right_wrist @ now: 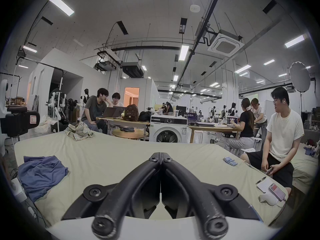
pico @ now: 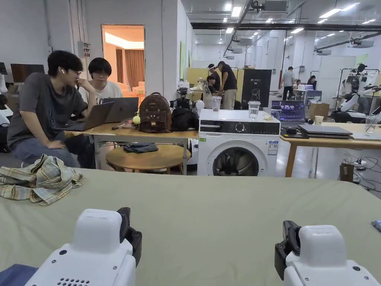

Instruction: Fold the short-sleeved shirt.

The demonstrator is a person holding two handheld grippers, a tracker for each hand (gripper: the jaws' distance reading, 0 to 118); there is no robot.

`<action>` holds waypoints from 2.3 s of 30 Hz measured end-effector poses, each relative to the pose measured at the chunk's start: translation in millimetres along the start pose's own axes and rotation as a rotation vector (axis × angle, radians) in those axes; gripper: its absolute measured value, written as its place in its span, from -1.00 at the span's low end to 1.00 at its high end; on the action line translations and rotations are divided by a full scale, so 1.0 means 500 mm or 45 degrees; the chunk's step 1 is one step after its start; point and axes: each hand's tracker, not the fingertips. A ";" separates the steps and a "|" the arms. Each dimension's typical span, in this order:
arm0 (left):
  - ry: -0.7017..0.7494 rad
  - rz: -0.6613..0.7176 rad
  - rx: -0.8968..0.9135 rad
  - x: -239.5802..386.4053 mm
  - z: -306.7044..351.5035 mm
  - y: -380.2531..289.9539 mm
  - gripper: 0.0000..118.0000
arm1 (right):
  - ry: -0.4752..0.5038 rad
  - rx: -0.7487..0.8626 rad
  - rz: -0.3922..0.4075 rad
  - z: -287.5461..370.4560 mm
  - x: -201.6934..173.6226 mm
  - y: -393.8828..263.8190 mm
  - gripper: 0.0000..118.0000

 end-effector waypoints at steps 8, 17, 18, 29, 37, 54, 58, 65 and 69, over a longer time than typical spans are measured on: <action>-0.002 0.022 -0.033 -0.003 -0.006 -0.002 -1.00 | -0.041 -0.007 0.037 0.000 -0.004 0.003 -1.00; -0.020 0.041 0.002 -0.014 0.000 0.005 -1.00 | -0.015 0.025 0.032 0.004 -0.003 0.007 -1.00; -0.013 0.029 0.006 -0.013 0.001 0.005 -1.00 | -0.013 0.028 0.035 0.004 -0.006 0.008 -1.00; 0.124 0.026 -0.003 -0.071 0.039 0.006 -1.00 | 0.150 0.016 -0.016 -0.018 -0.086 0.008 -1.00; 0.382 -0.020 -0.007 -0.182 0.122 0.015 -1.00 | 0.402 0.040 -0.079 -0.037 -0.241 0.016 -1.00; 0.281 -0.088 -0.495 -0.398 0.074 -0.071 0.19 | 0.632 -0.049 -0.099 -0.035 -0.330 -0.005 -1.00; 0.050 0.190 -0.817 -0.495 -0.061 -0.179 0.35 | 0.610 -0.135 -0.171 -0.050 -0.284 -0.033 -1.00; 0.082 0.210 -1.122 -0.546 -0.243 -0.384 0.35 | 0.452 -0.225 -0.119 -0.063 -0.173 -0.069 -1.00; 0.214 0.367 -1.218 -0.547 -0.284 -0.442 0.27 | 0.324 -0.272 -0.175 -0.079 -0.106 -0.080 -1.00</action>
